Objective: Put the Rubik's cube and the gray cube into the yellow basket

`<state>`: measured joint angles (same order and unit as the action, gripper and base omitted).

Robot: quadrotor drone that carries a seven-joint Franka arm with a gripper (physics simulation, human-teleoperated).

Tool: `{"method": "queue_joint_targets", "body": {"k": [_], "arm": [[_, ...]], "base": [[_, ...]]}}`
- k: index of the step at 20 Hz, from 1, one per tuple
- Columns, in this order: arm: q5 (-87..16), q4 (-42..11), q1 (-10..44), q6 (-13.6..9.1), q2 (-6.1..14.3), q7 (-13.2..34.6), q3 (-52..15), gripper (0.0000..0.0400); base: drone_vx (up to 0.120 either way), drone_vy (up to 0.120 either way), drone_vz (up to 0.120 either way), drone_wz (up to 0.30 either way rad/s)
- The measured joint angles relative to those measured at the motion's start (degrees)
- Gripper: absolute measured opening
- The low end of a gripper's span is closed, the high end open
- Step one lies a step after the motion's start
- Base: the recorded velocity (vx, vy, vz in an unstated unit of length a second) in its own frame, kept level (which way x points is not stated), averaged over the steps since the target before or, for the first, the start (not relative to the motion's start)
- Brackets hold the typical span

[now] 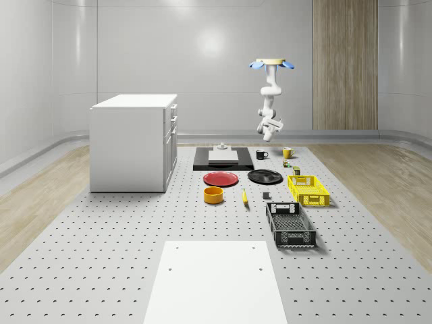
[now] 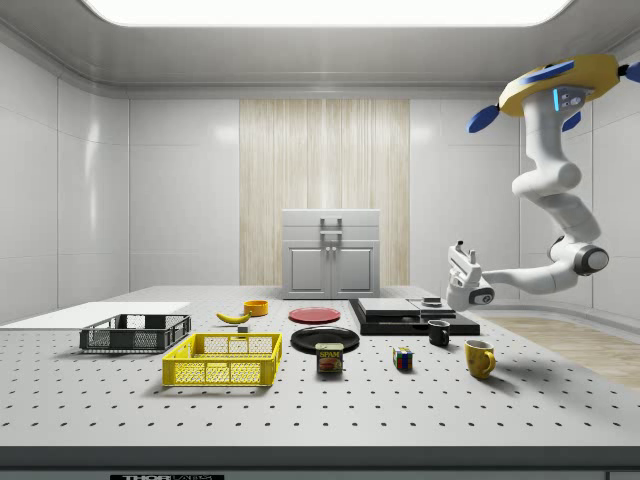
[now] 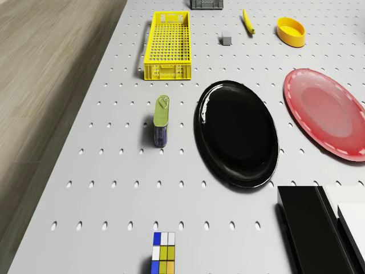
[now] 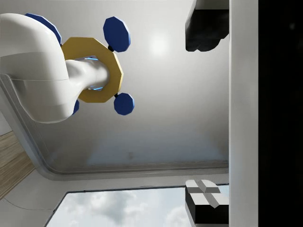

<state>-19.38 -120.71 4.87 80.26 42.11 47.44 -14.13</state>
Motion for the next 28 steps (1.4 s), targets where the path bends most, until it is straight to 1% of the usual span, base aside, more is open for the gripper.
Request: {"method": "queue_joint_targets", "body": {"k": [2,4,6,9,10,12,15,18,21,24,28], "arm": [[-7.29,-2.23,1.67,0.36,0.54,1.16,-5.0,0.04],[-16.68,-5.94,3.9,0.85,1.39,2.88,-11.21,0.04],[-28.11,-11.5,6.81,1.35,2.64,5.42,-18.34,0.04],[-47.54,-22.48,12.76,1.36,5.05,11.2,-29.28,0.04],[-54.01,-26.23,15.26,0.91,5.89,13.61,-32.63,0.04],[-65.84,-32.84,20.98,-0.8,7.52,18.76,-38.55,0.04],[-79.18,-39.47,30.33,-4.72,9.8,26.09,-45.38,0.04],[-87.1,-42.78,38.53,-8.55,11.92,31.79,-50.02,0.04],[-91.24,-44.25,44.51,-11.26,13.79,35.72,-53.02,0.04],[-93.22,-44.87,48.48,-12.78,15.38,38.32,-54.93,0.04],[-94.17,-45.17,51.67,-13.48,17.13,40.48,-56.51,0.04]], "base": [[0.12,0.0,-0.12,0.0],[0.12,0.0,-0.12,0.0],[0.12,0.0,-0.12,0.0],[0.12,0.0,-0.12,0.0],[0.12,0.0,-0.12,0.0],[0.12,0.0,-0.12,0.0],[0.12,0.0,-0.12,0.0],[0.12,0.0,-0.12,0.0],[0.12,0.027,-0.053,0.0],[0.12,0.12,0.0,0.0],[0.12,0.12,0.0,0.0]]}}
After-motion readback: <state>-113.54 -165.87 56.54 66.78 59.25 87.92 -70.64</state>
